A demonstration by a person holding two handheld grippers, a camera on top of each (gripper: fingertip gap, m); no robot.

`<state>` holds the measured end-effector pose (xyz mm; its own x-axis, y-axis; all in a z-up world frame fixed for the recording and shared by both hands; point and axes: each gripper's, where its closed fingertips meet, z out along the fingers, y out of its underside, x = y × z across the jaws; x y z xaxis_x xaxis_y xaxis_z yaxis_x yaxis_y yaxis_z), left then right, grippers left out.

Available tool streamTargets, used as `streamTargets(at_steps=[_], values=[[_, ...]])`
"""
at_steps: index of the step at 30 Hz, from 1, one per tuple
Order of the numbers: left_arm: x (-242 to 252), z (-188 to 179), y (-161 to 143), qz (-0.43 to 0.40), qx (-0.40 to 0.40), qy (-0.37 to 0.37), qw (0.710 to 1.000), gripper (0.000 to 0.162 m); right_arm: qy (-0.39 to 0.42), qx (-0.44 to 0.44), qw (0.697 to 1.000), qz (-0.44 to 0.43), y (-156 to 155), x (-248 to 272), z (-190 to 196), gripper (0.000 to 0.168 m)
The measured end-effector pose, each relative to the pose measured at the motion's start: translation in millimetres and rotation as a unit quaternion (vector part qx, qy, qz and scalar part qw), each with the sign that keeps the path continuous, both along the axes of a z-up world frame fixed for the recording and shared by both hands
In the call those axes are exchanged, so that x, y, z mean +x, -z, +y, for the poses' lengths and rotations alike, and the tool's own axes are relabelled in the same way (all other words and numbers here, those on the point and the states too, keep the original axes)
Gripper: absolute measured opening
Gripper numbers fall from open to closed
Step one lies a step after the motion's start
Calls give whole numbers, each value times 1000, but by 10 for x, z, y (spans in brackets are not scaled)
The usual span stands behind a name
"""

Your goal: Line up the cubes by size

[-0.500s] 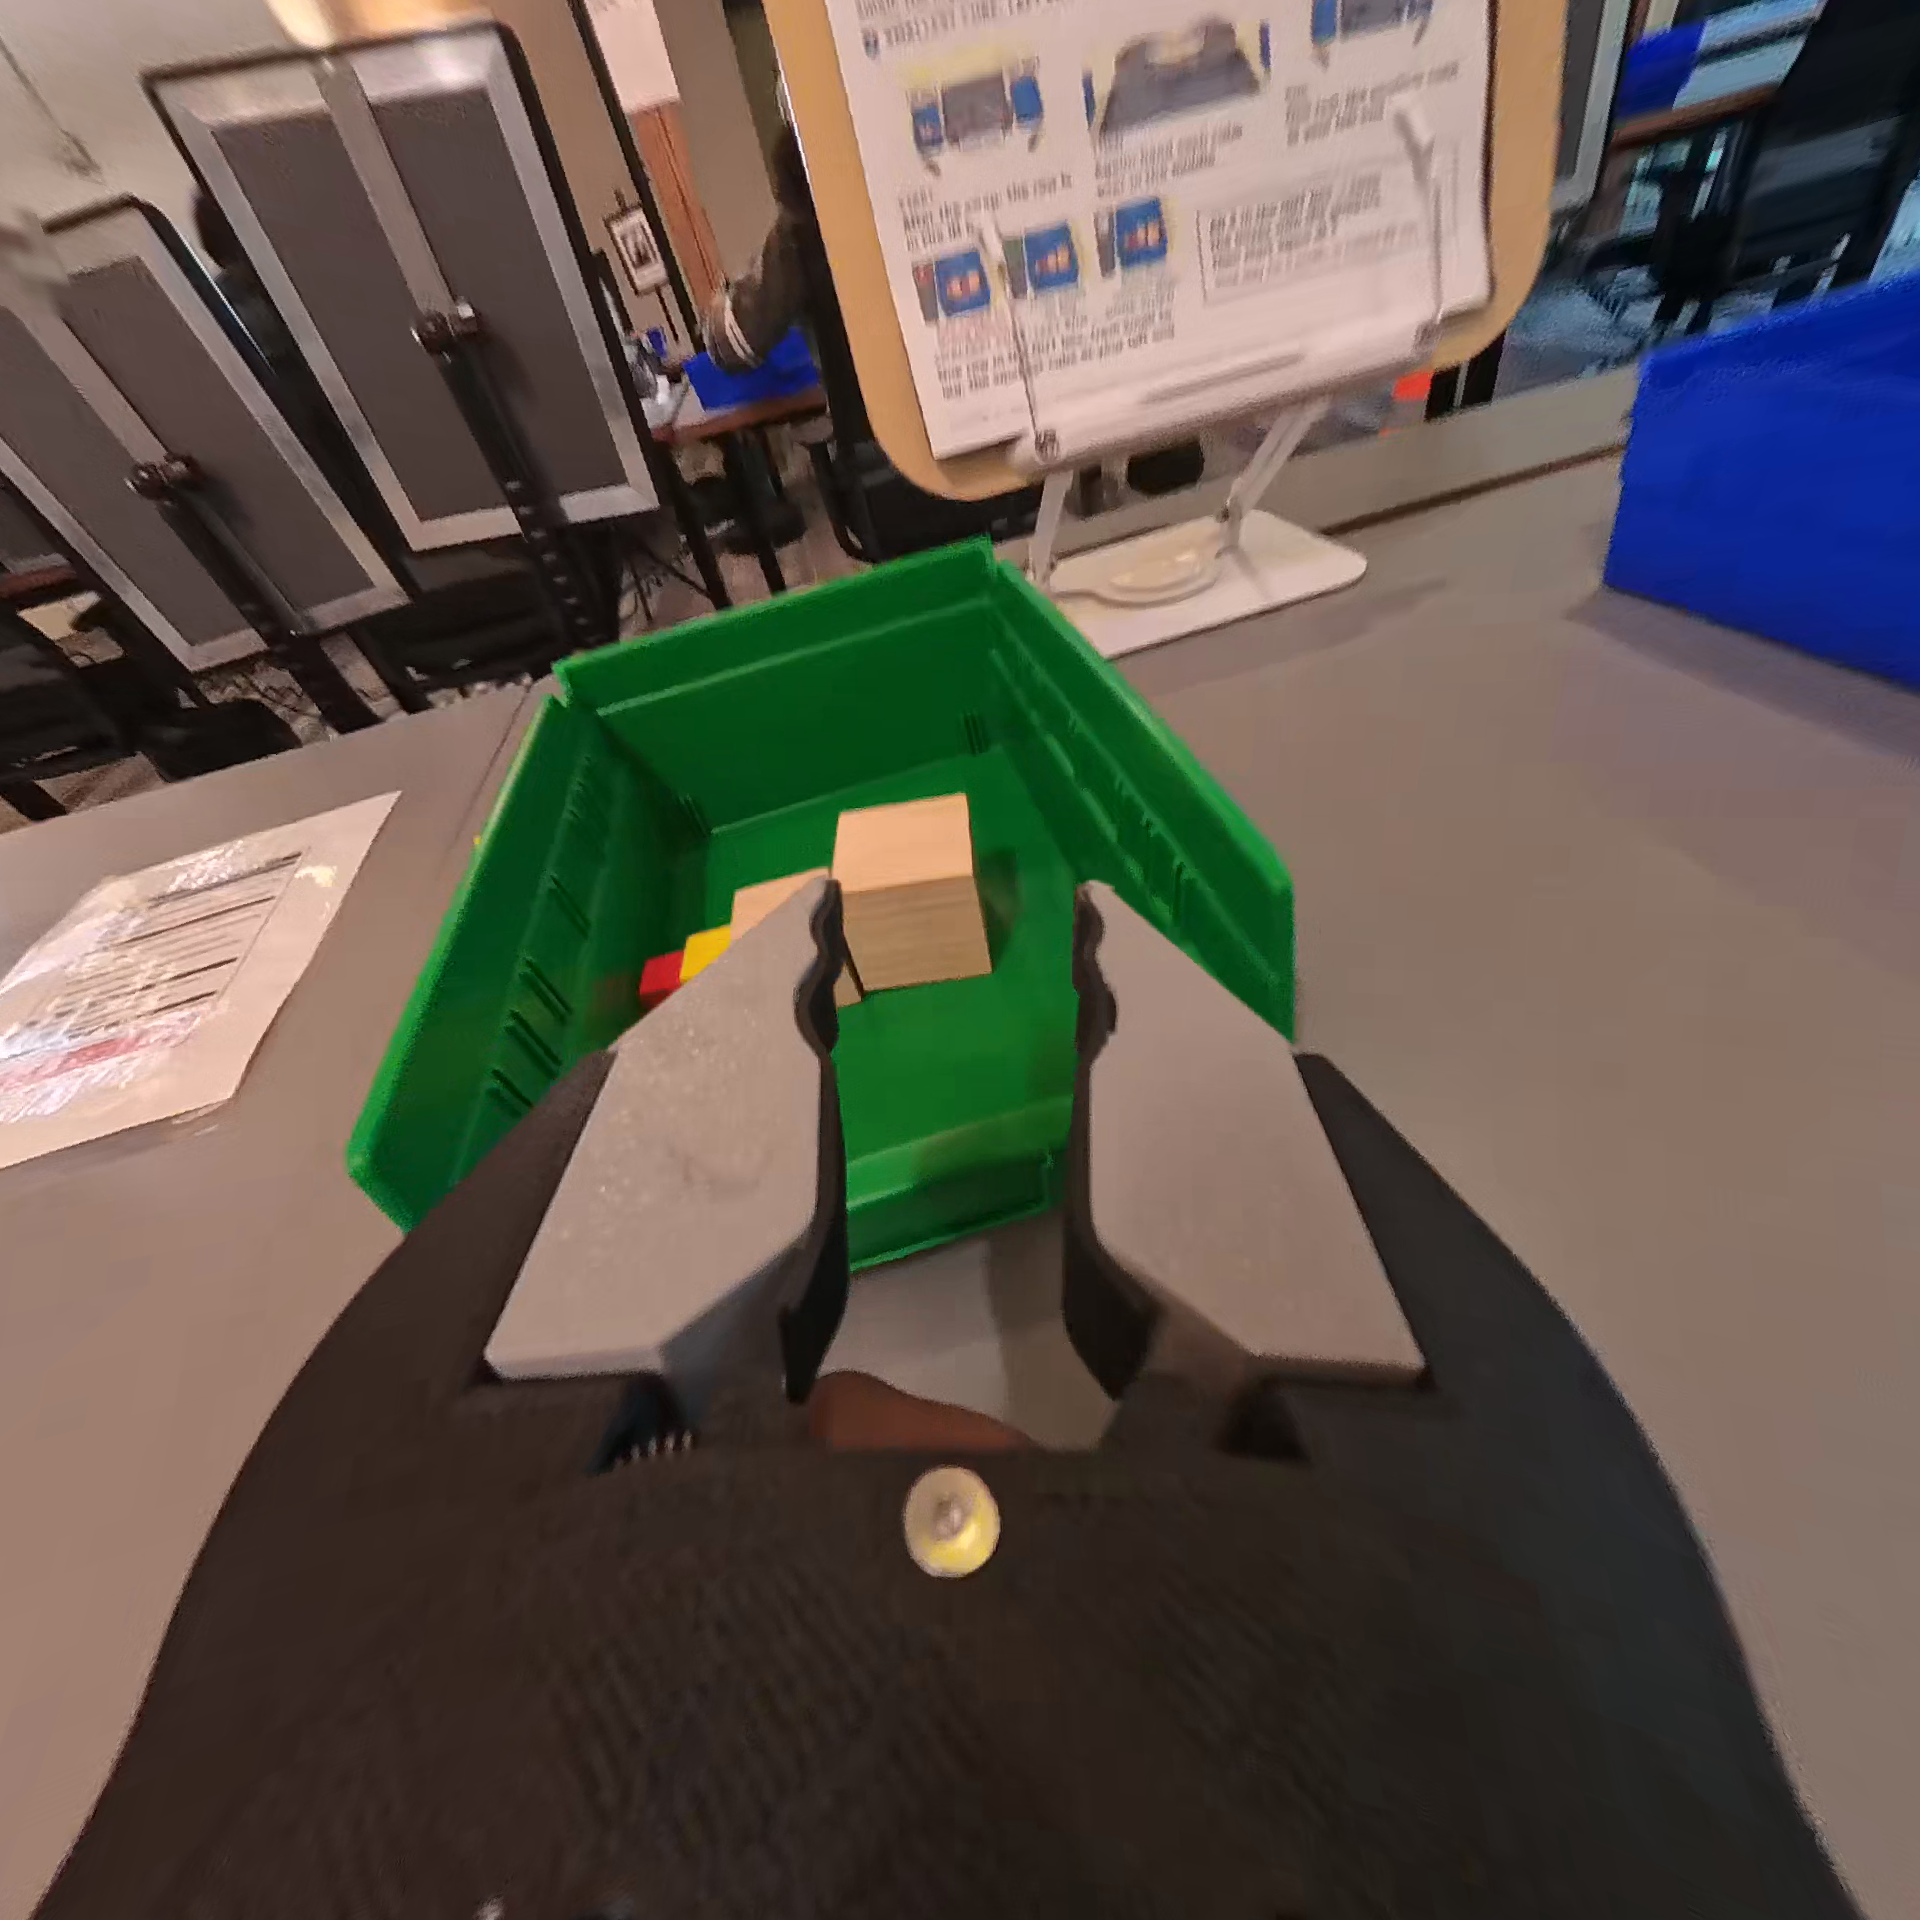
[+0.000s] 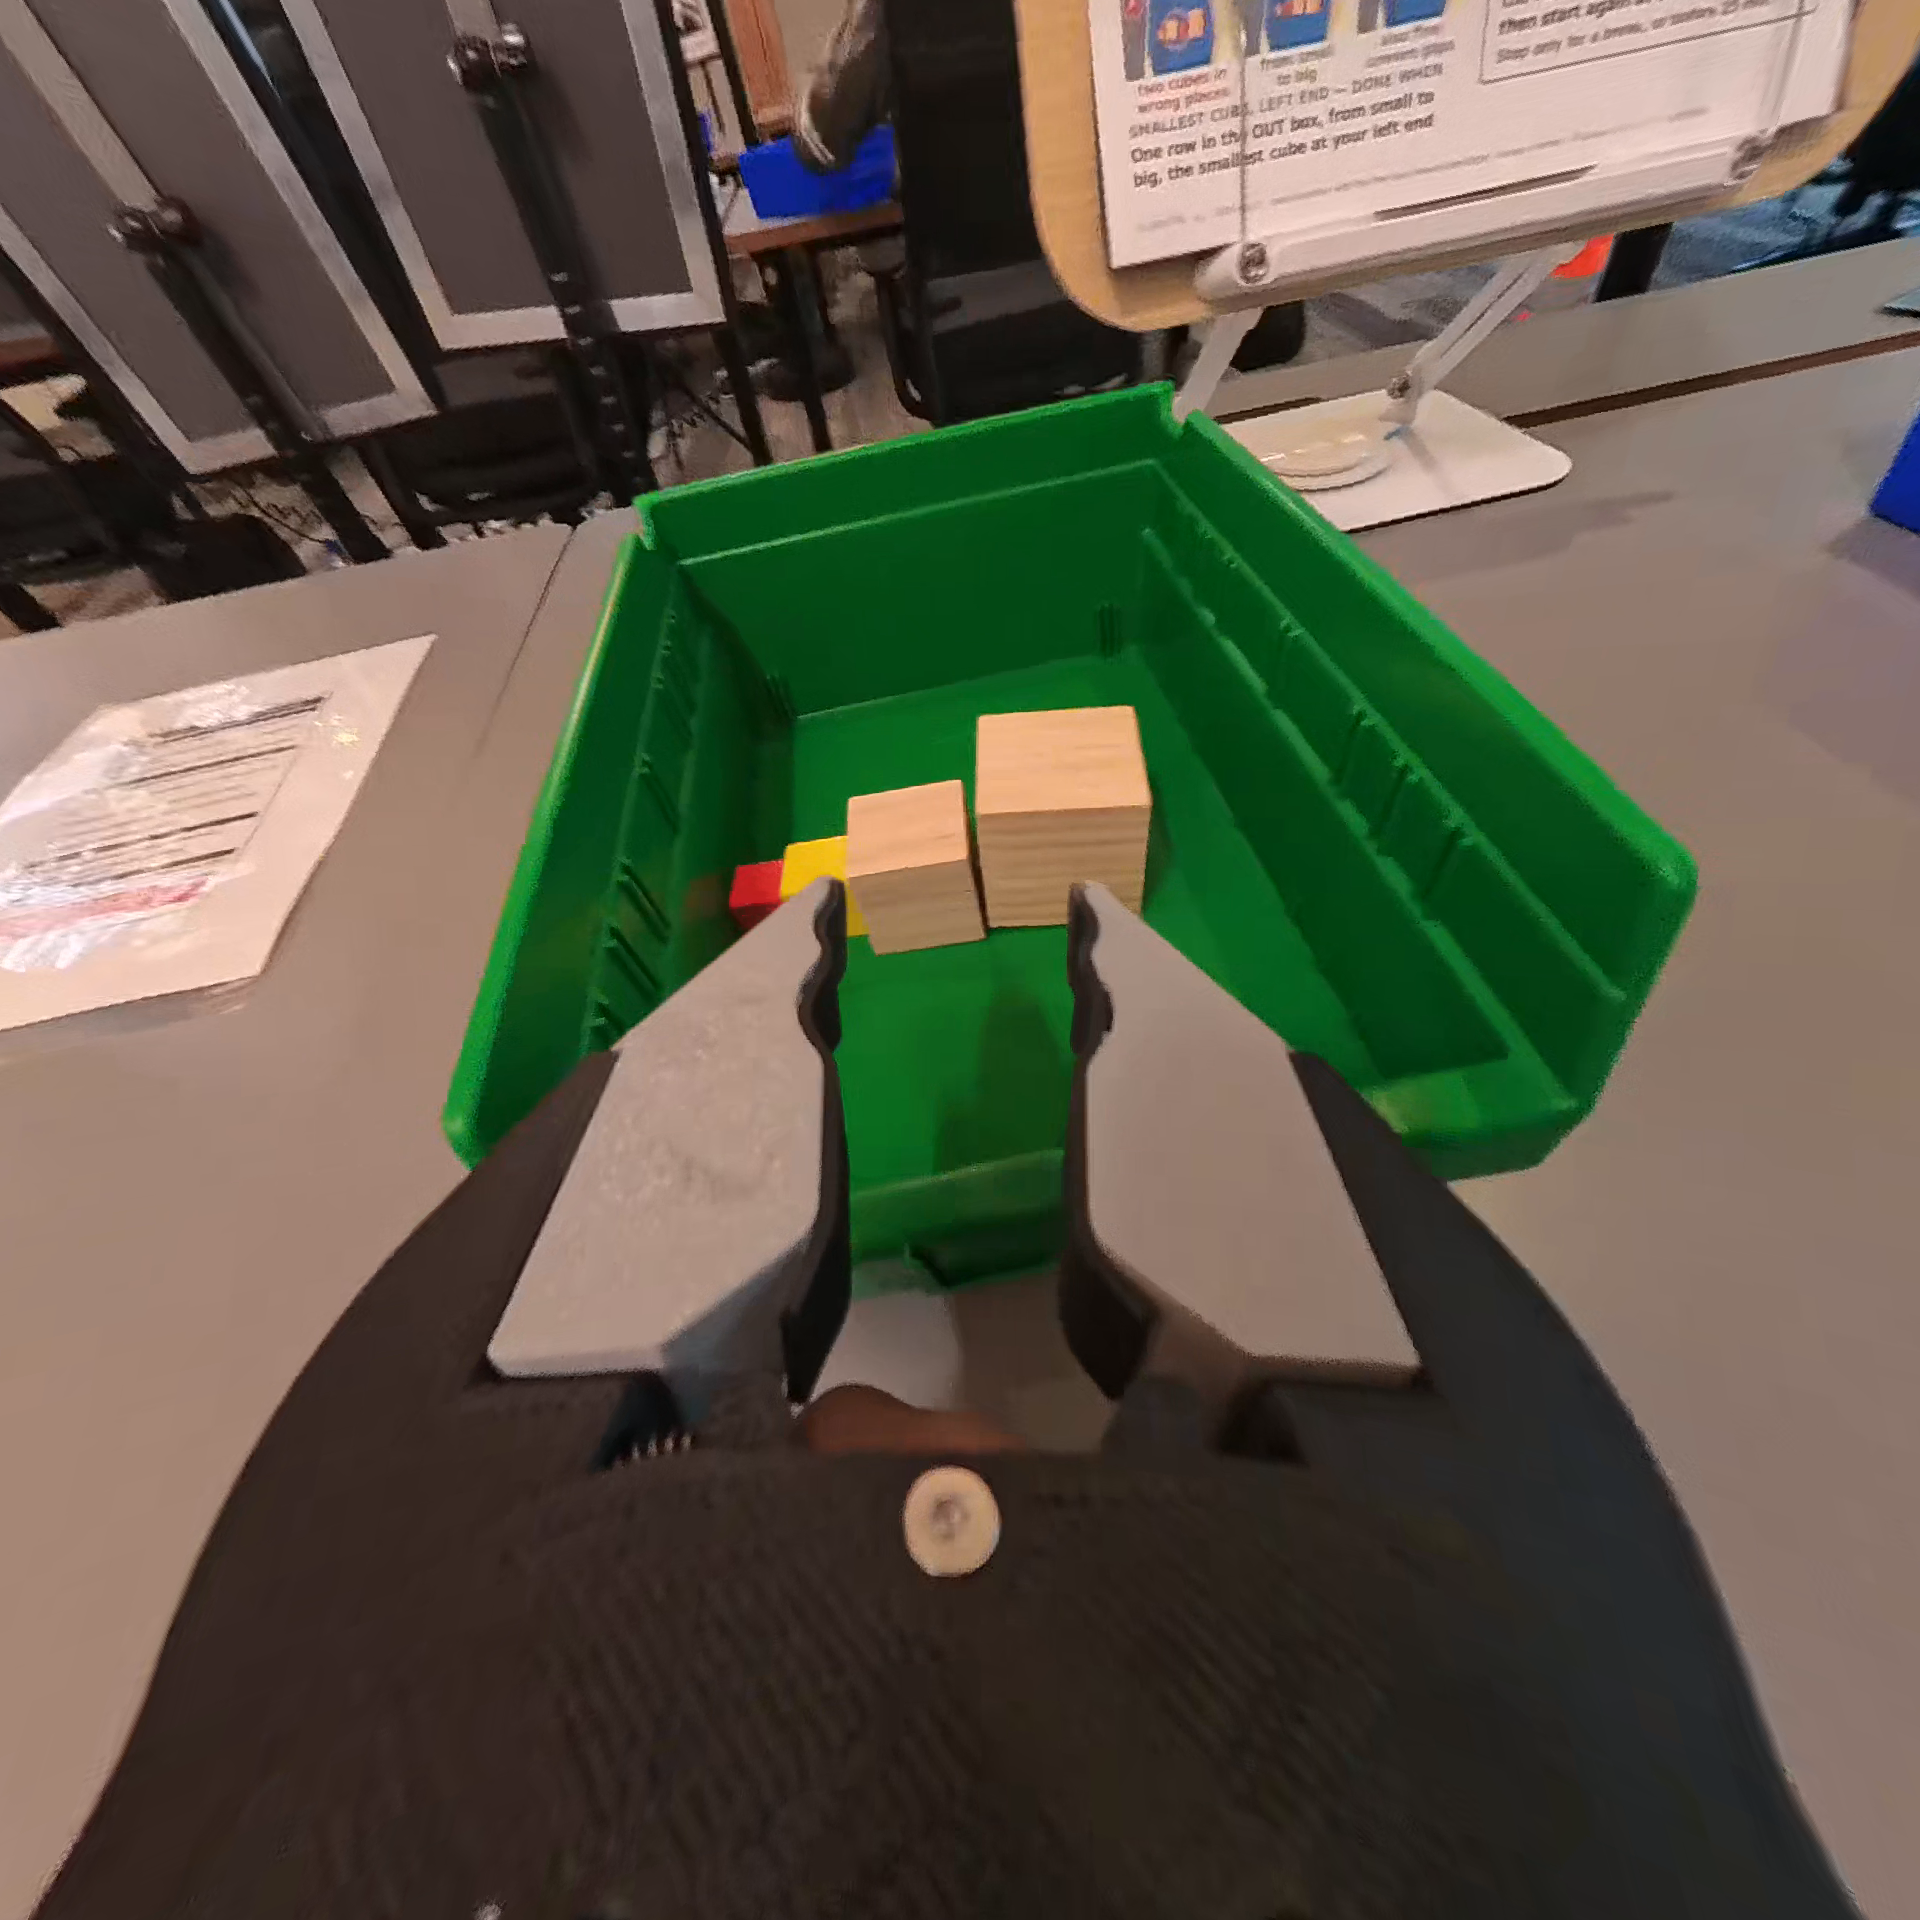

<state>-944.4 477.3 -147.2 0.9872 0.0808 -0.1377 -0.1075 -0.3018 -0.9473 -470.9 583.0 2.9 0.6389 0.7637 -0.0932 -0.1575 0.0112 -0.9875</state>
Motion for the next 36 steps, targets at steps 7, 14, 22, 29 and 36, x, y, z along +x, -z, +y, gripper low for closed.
streamTargets(at_steps=[7,14,22,29,36], values=[[130,-67,-328,-29,60,10,998,44,-26,11,1000,-10,-144,-144,-187,97],[244,-276,-500,-53,98,33,993,46,-49,-30,998,4,-90,-235,-415,95],[-33,-330,-481,-160,110,-42,980,83,-4,-8,1000,-4,-223,-46,-584,63],[-169,-204,-286,-172,43,-51,983,62,-35,-46,995,-80,128,-196,-523,78],[-355,220,-298,-85,-118,-20,989,0,-43,-35,995,-77,95,-205,-484,78]])
